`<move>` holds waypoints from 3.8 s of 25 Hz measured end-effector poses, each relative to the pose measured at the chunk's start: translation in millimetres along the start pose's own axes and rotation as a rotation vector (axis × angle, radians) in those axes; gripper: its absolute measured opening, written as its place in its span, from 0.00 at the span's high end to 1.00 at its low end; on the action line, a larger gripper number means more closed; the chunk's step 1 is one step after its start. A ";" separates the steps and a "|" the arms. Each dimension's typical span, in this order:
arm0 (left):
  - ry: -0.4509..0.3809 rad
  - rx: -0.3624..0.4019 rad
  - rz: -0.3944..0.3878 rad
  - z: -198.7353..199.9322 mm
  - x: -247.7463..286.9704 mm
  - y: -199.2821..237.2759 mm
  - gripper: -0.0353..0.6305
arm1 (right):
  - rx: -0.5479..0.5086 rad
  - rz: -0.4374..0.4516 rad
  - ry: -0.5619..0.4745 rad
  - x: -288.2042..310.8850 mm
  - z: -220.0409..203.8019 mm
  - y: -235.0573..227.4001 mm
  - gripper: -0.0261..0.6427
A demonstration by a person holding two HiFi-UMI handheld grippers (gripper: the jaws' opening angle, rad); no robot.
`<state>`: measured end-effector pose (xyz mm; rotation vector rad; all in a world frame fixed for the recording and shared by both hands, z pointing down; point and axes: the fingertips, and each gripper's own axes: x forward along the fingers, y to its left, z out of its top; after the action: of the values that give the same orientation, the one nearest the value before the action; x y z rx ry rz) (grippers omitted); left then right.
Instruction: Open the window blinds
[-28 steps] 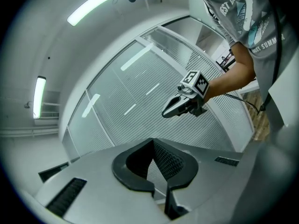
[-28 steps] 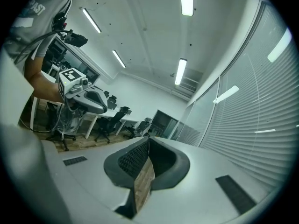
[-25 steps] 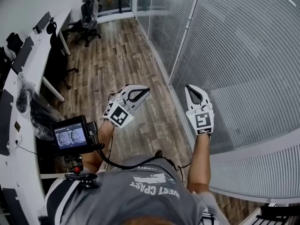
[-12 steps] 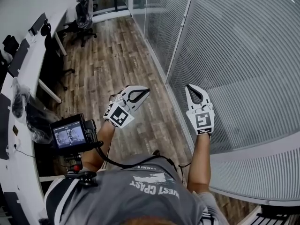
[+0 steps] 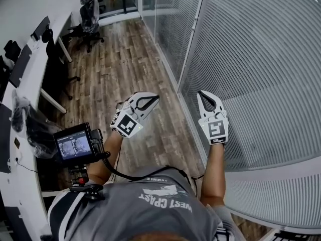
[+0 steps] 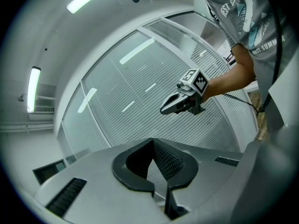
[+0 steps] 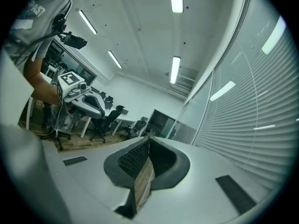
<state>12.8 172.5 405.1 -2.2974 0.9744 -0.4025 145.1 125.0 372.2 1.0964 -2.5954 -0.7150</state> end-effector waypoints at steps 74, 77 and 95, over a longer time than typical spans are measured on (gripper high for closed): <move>-0.028 -0.086 -0.049 -196.7 142.6 213.5 0.94 | 0.021 -0.006 0.097 292.0 -77.1 -110.0 0.96; -0.027 -0.076 -0.047 -195.3 142.1 217.2 0.94 | 0.025 -0.006 0.090 295.2 -77.2 -108.5 0.96; 0.011 -0.102 -0.068 -235.0 222.8 227.4 0.94 | 0.047 0.028 0.092 344.7 -132.7 -167.2 0.95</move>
<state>-72.8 -211.1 451.1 -2.4274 0.9441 -0.4031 60.0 -269.8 406.9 1.0776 -2.5563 -0.5858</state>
